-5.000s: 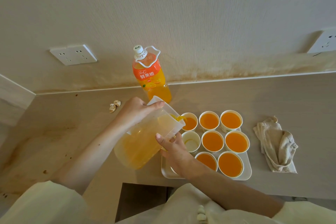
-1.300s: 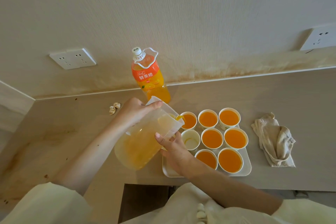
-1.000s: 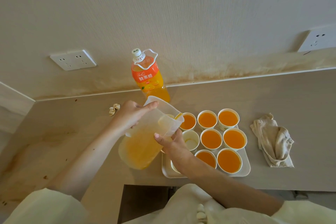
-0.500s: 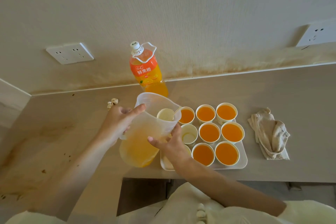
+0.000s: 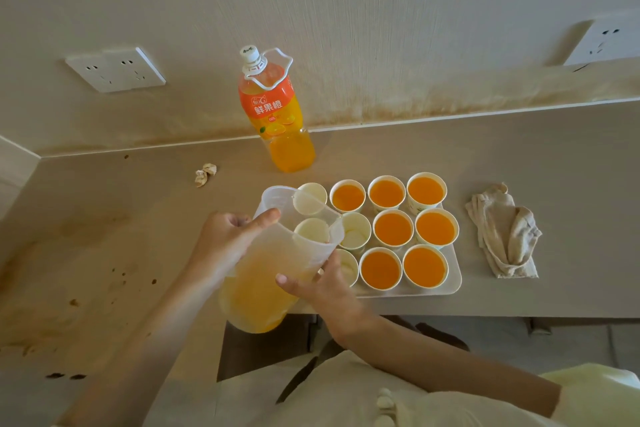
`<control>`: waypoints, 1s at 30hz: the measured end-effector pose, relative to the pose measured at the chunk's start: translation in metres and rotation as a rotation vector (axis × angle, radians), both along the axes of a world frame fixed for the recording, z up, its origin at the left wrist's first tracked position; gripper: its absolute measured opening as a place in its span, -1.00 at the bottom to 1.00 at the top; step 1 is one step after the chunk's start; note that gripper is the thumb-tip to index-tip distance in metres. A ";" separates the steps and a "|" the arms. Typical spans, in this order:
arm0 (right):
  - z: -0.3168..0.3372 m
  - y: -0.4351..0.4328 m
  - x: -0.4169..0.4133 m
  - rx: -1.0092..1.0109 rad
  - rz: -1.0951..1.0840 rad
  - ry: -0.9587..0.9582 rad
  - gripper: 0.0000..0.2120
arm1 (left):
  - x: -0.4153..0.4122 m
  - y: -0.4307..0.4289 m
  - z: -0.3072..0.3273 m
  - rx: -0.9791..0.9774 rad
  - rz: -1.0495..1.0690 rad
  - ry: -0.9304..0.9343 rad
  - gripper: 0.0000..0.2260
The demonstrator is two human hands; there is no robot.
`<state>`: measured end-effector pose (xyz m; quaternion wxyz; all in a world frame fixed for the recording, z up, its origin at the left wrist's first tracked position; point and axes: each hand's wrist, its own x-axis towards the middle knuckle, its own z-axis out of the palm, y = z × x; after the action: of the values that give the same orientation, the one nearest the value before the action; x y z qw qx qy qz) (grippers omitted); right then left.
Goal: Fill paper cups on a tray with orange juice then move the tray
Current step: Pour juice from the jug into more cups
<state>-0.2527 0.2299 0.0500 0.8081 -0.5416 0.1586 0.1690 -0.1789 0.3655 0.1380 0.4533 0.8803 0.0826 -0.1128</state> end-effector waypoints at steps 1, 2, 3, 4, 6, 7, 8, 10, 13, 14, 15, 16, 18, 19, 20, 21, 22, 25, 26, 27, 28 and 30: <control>-0.001 0.000 -0.001 0.008 0.001 0.022 -0.20 | -0.001 -0.001 0.000 0.013 -0.004 -0.004 -0.39; -0.002 0.000 -0.002 0.012 0.004 0.041 -0.19 | -0.002 -0.003 0.000 0.024 -0.011 -0.010 -0.39; -0.003 0.000 -0.003 0.013 0.006 0.049 -0.19 | -0.003 -0.004 0.000 0.033 -0.018 -0.014 -0.39; -0.004 0.000 -0.004 0.017 0.006 0.049 -0.19 | -0.004 -0.006 -0.001 0.040 -0.022 -0.017 -0.38; -0.004 -0.002 -0.005 0.047 0.012 0.047 -0.16 | -0.004 -0.008 0.000 0.062 -0.023 -0.021 -0.34; -0.004 -0.002 -0.005 0.060 0.023 0.052 -0.13 | -0.003 -0.010 -0.001 0.080 -0.027 -0.024 -0.34; -0.005 -0.001 -0.006 0.071 0.034 0.064 -0.09 | -0.002 -0.011 -0.001 0.104 -0.035 -0.026 -0.37; -0.008 0.000 -0.006 0.089 0.035 0.081 -0.06 | -0.001 -0.014 -0.001 0.138 -0.054 -0.024 -0.38; -0.013 0.002 -0.005 0.097 0.019 0.100 0.01 | 0.001 -0.017 -0.001 0.163 -0.069 -0.022 -0.39; -0.014 0.001 -0.004 0.100 0.015 0.104 0.02 | 0.001 -0.019 -0.001 0.168 -0.070 -0.020 -0.39; -0.015 0.001 -0.003 0.108 0.010 0.104 0.03 | 0.002 -0.020 0.000 0.172 -0.073 -0.019 -0.39; -0.015 0.000 -0.003 0.116 0.005 0.105 0.03 | 0.003 -0.022 0.000 0.177 -0.076 -0.020 -0.39; -0.016 0.000 -0.001 0.121 -0.001 0.107 0.04 | 0.005 -0.024 0.001 0.193 -0.087 -0.023 -0.39; -0.016 0.000 0.001 0.120 -0.001 0.108 0.04 | 0.006 -0.025 0.001 0.199 -0.093 -0.026 -0.39; -0.016 0.001 0.001 0.122 0.004 0.110 0.04 | 0.007 -0.026 0.002 0.203 -0.100 -0.029 -0.39; -0.016 0.001 0.002 0.126 0.011 0.114 0.05 | 0.007 -0.027 0.003 0.208 -0.105 -0.034 -0.39; -0.017 0.001 0.002 0.141 0.012 0.114 0.04 | 0.009 -0.028 0.003 0.217 -0.109 -0.038 -0.39; -0.018 -0.001 0.003 0.202 -0.001 0.105 0.01 | 0.012 -0.031 0.004 0.252 -0.113 -0.045 -0.40; -0.016 -0.002 0.003 0.212 -0.001 0.107 0.01 | 0.012 -0.031 0.003 0.263 -0.117 -0.049 -0.39; -0.016 -0.002 0.003 0.222 -0.002 0.111 -0.01 | 0.013 -0.031 0.003 0.274 -0.120 -0.052 -0.39; -0.015 -0.003 0.003 0.236 -0.005 0.114 -0.03 | 0.014 -0.031 0.003 0.285 -0.124 -0.053 -0.39; -0.015 -0.003 0.001 0.264 -0.011 0.116 -0.09 | 0.014 -0.033 0.004 0.299 -0.128 -0.043 -0.39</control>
<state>-0.2516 0.2267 0.0353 0.8628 -0.4188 0.1844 0.2149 -0.1646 0.3329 0.1415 0.3109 0.9436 0.0325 -0.1091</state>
